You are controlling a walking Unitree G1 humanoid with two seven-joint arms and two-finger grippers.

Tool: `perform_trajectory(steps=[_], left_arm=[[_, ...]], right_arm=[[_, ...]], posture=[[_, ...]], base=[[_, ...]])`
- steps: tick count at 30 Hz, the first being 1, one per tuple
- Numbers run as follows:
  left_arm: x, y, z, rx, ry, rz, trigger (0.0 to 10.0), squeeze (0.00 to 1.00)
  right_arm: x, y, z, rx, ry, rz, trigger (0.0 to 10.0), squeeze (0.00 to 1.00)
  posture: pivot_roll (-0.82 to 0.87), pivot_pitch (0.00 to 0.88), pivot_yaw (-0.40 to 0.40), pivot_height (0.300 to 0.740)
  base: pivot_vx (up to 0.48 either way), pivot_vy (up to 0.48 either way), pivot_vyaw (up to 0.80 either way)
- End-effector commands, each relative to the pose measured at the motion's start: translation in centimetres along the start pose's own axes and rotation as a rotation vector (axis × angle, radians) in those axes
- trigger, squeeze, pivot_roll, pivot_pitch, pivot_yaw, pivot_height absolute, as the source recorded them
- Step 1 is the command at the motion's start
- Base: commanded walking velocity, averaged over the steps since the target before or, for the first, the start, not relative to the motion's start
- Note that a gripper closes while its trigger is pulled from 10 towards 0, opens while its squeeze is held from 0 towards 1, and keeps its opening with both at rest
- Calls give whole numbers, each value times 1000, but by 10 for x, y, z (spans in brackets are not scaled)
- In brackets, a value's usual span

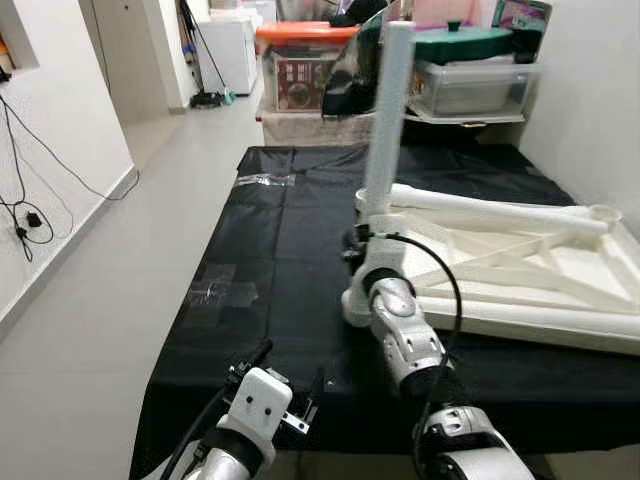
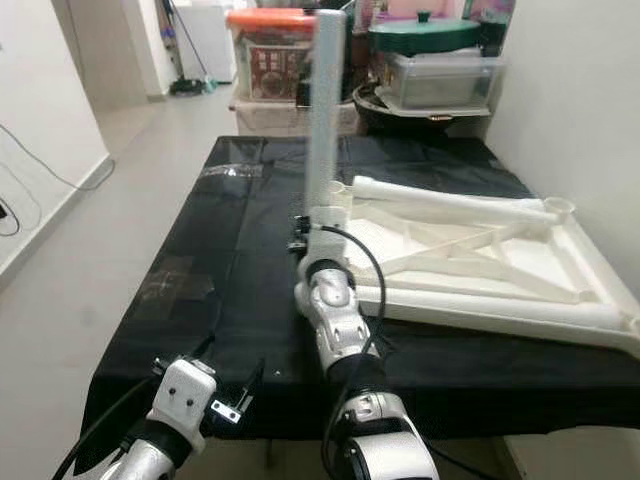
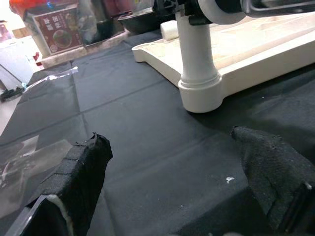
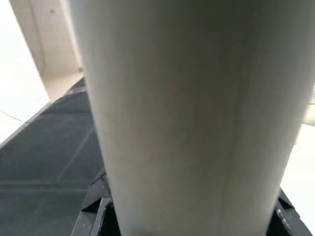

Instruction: Building children table

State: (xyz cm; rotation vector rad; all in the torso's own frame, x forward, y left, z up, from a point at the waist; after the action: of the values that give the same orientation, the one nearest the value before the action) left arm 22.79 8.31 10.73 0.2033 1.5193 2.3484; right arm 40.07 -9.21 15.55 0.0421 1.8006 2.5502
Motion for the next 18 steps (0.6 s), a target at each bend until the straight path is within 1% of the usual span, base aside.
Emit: perform_trajectory(steps=[1,2,3,4,5,6,8,9,10,12,15,16,17,18], left_arm=[[2,-4,-1,0,-10,14,10000,0],[2,-4,-1,0,-10,14,10000,0],[2,-5,-2,1,-10,15,10000,0],[2,-5,-2,1,-11,15,10000,0],[2,-5,-2,1,-11,15,10000,0],[2,-5,-2,1,-11,15,10000,0],[2,-5,-2,1,-11,15,10000,0],[2,-5,-2,2,-11,15,10000,0],[2,-5,-2,2,-12,16,10000,0],[2,-5,-3,2,-12,15,10000,0],[2,-4,-2,2,-12,15,10000,0],[2,-5,-2,2,-12,15,10000,0],[2,-5,-2,2,-12,15,10000,0],[2,-5,-2,3,-13,16,10000,0]], right_arm=[[12,-31,6,-146,-74,93,0,0],[11,-31,11,-149,-53,96,0,0],[12,-31,19,-147,-11,92,10000,0],[12,-30,23,-146,14,89,10000,0],[12,-30,23,-146,14,89,10000,0],[13,-26,30,-149,55,67,10000,1000],[13,-26,30,-149,55,67,10000,1000],[15,-21,37,-144,111,38,10000,1000],[15,-12,41,-138,193,-13,10000,0],[14,-7,43,-151,253,-30,10000,0],[13,-4,44,-158,280,-36,10000,0],[13,-1,49,-161,366,-30,10000,0],[13,-1,49,-161,366,-30,10000,0],[14,0,54,-167,459,-9,10000,0]], posture=[[10,0,-4,740],[10,0,-4,740],[10,0,-6,740],[10,0,-6,740],[10,0,-6,740],[10,0,-6,740],[10,0,-6,740],[10,0,-10,740],[10,0,-10,740],[10,0,-10,740],[10,0,-10,740],[9,0,-8,740],[9,0,-8,740],[6,0,-7,740]], base=[[0,0,0],[0,0,0],[0,0,0],[0,0,0],[0,0,0],[0,0,0],[0,0,0],[0,0,0],[0,0,0],[0,0,0],[0,0,0],[0,0,0],[0,0,0],[0,0,0]])
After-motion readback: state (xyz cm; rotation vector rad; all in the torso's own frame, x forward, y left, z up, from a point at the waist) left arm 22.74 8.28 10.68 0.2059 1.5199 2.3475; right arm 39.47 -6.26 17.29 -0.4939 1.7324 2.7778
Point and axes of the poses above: a point about 5 cm out from each wrist's last joint towards the gripper, its own x axis pointing back from the gripper into the wrist, its own y axis along the axis of the wrist's last joint, z = x × y, the point moved 3 cm from there along -x, pointing out of the wrist towards the gripper, and after that the axes turned 15 degrees about -x, right-handed, at the moved point
